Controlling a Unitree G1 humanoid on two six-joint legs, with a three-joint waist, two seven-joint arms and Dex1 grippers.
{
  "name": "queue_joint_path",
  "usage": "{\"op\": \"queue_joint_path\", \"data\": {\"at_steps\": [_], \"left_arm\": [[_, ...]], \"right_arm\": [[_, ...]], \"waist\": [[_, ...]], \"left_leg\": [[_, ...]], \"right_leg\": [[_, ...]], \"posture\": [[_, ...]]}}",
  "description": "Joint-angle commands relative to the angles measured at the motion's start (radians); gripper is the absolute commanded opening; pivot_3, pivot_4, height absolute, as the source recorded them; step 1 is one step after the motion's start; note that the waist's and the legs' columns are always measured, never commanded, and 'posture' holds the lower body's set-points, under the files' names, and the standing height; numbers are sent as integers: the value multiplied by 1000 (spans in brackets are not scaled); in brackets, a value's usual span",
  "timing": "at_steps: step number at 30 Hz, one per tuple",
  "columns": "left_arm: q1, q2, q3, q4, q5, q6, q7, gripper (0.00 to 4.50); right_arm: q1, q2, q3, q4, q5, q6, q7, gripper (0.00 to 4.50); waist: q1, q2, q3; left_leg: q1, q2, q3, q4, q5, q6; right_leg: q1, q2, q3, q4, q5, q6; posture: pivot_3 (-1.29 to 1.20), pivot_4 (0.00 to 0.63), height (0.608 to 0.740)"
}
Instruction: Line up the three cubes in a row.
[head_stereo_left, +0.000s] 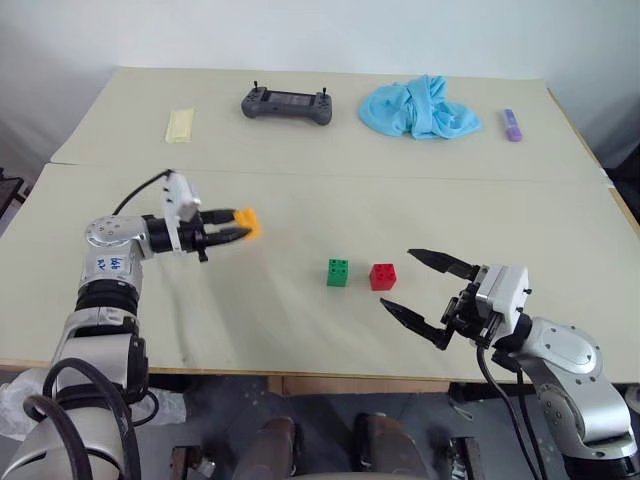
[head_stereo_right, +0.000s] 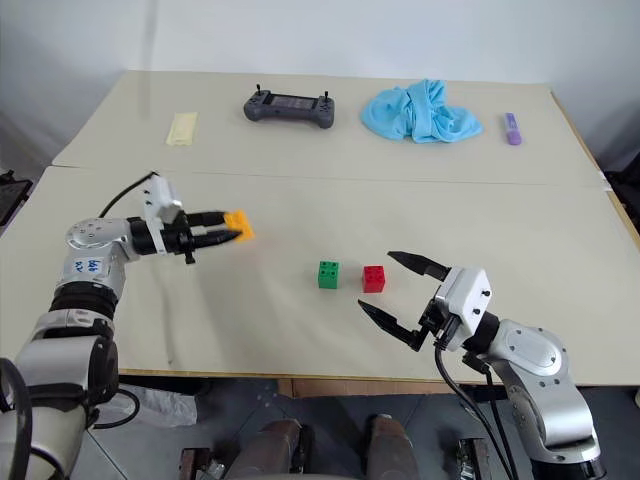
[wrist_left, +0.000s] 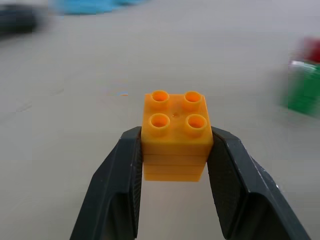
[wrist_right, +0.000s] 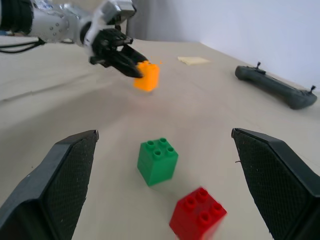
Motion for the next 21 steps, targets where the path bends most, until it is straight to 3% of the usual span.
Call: {"op": "queue_joint_path", "data": {"at_steps": [1, 9, 21], "left_arm": [[41, 5, -49, -129, -25, -7, -119, 1468], [-49, -94, -126, 69, 28, -184, -138, 1468], [-136, -142, -156, 262, 79, -245, -156, 1468]], "right_arm": [[21, -20, -47, -35, 25, -12, 6, 4500], [35, -41, -63, -37, 23, -10, 25, 4500], [117, -63, -124, -119, 46, 20, 0, 4500]], "waist": [[-1, 0, 0], [4, 0, 0], [3, 0, 0]], "left_leg": [[0, 0, 0, 0, 0, 0], [0, 1, 1, 1, 1, 0], [0, 0, 1, 1, 1, 2]], "right_leg": [[0, 0, 0, 0, 0, 0], [1, 2, 0, 0, 0, 0], [1, 3, -1, 0, 0, 1]], "posture": [[0, 150, 740], [0, 150, 740], [0, 150, 740]]}}
